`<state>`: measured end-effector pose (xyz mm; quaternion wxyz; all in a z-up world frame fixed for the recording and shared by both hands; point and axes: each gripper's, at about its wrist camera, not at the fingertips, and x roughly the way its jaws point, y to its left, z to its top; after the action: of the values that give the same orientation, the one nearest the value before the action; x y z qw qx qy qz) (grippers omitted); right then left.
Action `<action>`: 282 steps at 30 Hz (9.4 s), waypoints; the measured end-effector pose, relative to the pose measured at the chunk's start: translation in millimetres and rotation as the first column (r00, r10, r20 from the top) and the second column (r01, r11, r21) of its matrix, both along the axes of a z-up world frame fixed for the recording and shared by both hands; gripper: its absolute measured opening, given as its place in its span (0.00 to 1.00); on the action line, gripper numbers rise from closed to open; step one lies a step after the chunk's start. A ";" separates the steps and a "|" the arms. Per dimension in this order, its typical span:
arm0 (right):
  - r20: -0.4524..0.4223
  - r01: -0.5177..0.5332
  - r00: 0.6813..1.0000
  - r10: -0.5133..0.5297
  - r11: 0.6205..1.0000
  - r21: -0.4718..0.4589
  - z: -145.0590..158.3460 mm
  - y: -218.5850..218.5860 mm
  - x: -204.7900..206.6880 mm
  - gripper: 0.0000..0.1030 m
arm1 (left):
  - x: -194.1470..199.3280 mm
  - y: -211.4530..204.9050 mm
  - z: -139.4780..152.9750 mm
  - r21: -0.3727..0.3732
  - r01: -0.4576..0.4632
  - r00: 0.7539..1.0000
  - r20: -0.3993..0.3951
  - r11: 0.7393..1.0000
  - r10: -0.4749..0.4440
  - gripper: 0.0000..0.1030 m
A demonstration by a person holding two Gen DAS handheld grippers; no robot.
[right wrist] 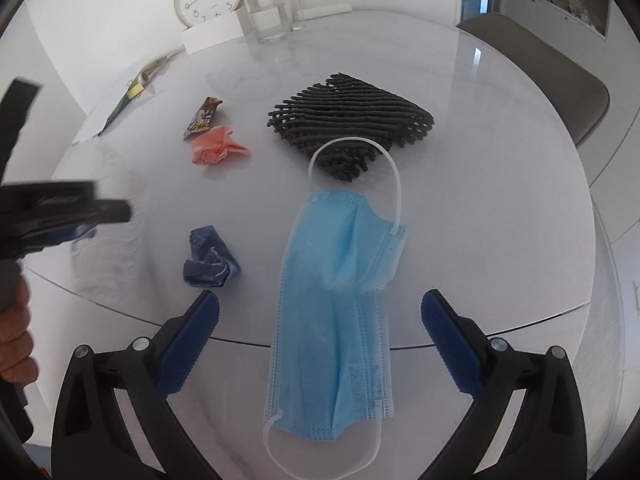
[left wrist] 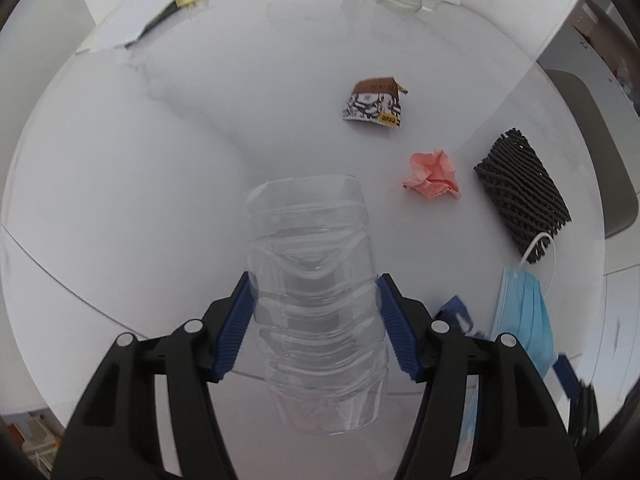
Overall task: Collect trash
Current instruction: 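Grasp the clear plastic bottle with the left tool while the right tool grasps the blue face mask, then carry the bottle and face mask to the pink wastebasket with both tools, then release the face mask with the right tool while the left tool drops the bottle in, then move both tools back over the table, then grasp the crumpled blue paper with the right tool, then grasp the pink tissue with the left tool, then carry the pink tissue and blue paper to the pink wastebasket with both tools, then release the blue paper with the right tool while the left tool drops the pink tissue in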
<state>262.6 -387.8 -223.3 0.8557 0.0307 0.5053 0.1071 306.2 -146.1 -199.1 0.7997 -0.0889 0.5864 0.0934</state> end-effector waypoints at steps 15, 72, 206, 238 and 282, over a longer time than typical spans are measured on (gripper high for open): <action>-0.034 -0.033 0.999 0.035 0.998 0.052 1.0 -4.2 2.2 0.20 | -50.1 45.5 32.8 0.037 0.054 0.997 0.059 0.998 -0.057 0.58; -0.040 -0.454 0.891 0.453 0.891 -0.013 25.0 319.2 -345.7 0.70 | -412.7 284.7 46.5 -0.036 0.304 0.953 0.012 0.952 -0.304 0.58; 0.136 -0.147 0.983 0.125 0.976 0.159 7.6 7.5 -7.9 0.34 | 91.8 -68.6 -43.1 0.059 0.592 0.780 0.209 0.804 -0.590 0.23; 0.031 -0.431 0.902 0.431 0.891 0.142 76.8 262.2 -301.9 0.34 | -336.7 197.9 78.9 -0.057 0.465 0.881 0.126 0.884 -0.456 0.24; -0.144 -0.448 0.887 0.438 0.893 -0.044 -19.6 283.9 -362.4 0.98 | -404.4 228.4 -22.2 -0.230 0.475 0.863 -0.066 0.849 -0.501 0.31</action>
<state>-99.8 -103.9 -242.9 0.7744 -0.1109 0.5575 0.2779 -98.2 82.3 -221.2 0.7459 -0.0132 0.6442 -0.1688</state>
